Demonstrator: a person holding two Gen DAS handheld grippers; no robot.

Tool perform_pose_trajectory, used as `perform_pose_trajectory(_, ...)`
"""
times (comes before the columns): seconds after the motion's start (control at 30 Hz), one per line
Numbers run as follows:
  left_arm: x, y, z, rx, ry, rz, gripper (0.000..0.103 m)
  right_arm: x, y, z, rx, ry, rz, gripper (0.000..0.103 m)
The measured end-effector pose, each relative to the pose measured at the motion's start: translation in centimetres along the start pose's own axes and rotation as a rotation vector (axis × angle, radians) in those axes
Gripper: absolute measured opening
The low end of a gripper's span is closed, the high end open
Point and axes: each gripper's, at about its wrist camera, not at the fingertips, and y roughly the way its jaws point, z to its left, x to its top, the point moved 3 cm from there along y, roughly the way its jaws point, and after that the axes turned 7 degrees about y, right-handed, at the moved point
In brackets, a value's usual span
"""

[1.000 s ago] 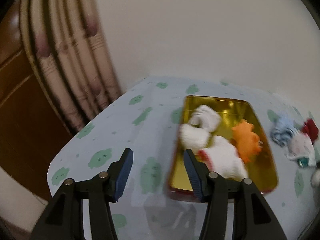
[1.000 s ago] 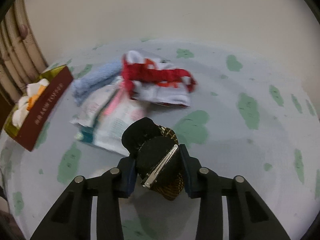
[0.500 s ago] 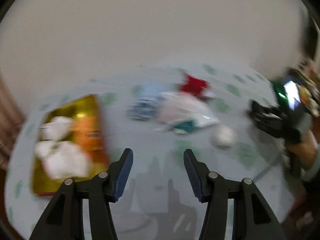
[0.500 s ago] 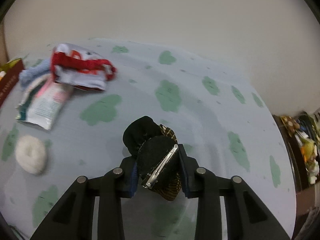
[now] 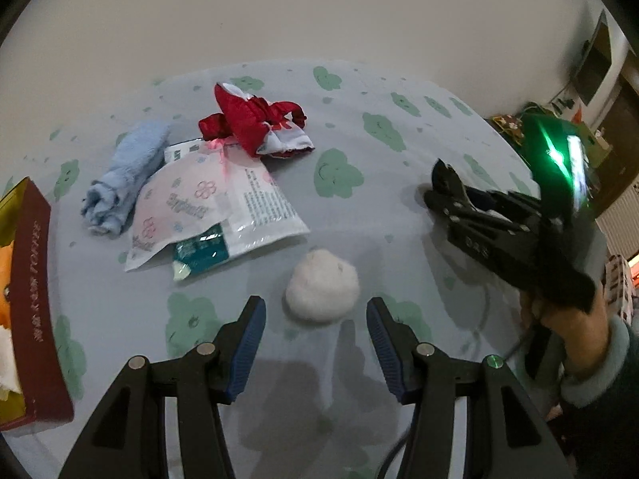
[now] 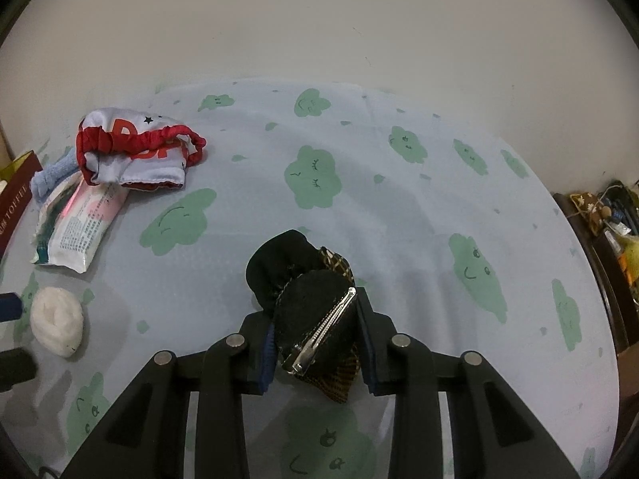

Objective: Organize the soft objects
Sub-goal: 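Grasp the white fluffy ball with the left gripper while the right gripper holds the black item, then carry the white ball into the gold tin and open the left gripper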

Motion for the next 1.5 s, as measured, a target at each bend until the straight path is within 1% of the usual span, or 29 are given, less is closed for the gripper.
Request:
perform_pose_trajectory(0.13, 0.6, 1.4, -0.3, 0.012, 0.013, 0.015, 0.054, 0.0, 0.0, 0.1, 0.001, 0.002, 0.001, 0.030)
perform_pose_trajectory(0.23, 0.7, 2.8, -0.5, 0.017, 0.014, 0.042, 0.054, -0.1, -0.1, 0.1, 0.005, 0.005, 0.002, 0.031)
perform_pose_trajectory(0.27, 0.7, 3.1, -0.5, 0.024, 0.011, 0.041, 0.054, -0.1, -0.1, 0.1, 0.007, 0.006, 0.002, 0.031)
perform_pose_trajectory(0.37, 0.7, 2.6, -0.7, 0.026, 0.015, -0.002, 0.054, -0.1, -0.1, 0.1, 0.009, 0.008, 0.002, 0.032)
perform_pose_trajectory(0.4, 0.7, 2.5, -0.6, 0.032, 0.012, -0.006, 0.048, -0.1, -0.1, 0.1, 0.009, 0.008, 0.002, 0.032)
perform_pose_trajectory(0.47, 0.6, 2.3, -0.4, 0.031, 0.010, -0.004, 0.030, -0.1, -0.1, 0.1, 0.008, 0.008, 0.002, 0.033)
perform_pose_trajectory(0.5, 0.5, 2.4, -0.2, 0.034, 0.005, 0.006, 0.030, -0.1, -0.1, 0.1, 0.008, 0.007, 0.002, 0.034)
perform_pose_trajectory(0.57, 0.4, 2.1, 0.1, 0.034, -0.002, -0.005, 0.029, -0.1, -0.1, 0.1, 0.009, 0.008, 0.002, 0.034)
perform_pose_trajectory(0.77, 0.1, 0.4, -0.1, 0.059, 0.026, -0.038, 0.028, -0.1, -0.1, 0.2, 0.008, 0.008, 0.002, 0.034)
perform_pose_trajectory(0.9, 0.0, -1.3, 0.2, 0.076, 0.025, -0.066, 0.028, -0.2, -0.1, 0.1, 0.006, 0.007, 0.001, 0.034)
perform_pose_trajectory(1.27, -0.2, -3.8, 2.9, 0.170, -0.025, -0.099, 0.028, -0.1, 0.0, 0.2, 0.006, 0.007, 0.002, 0.034)
perform_pose_trajectory(1.5, -0.3, -5.8, 6.1, 0.233, -0.086, -0.133, 0.028, -0.1, 0.0, 0.1, 0.006, 0.008, 0.002, 0.034)
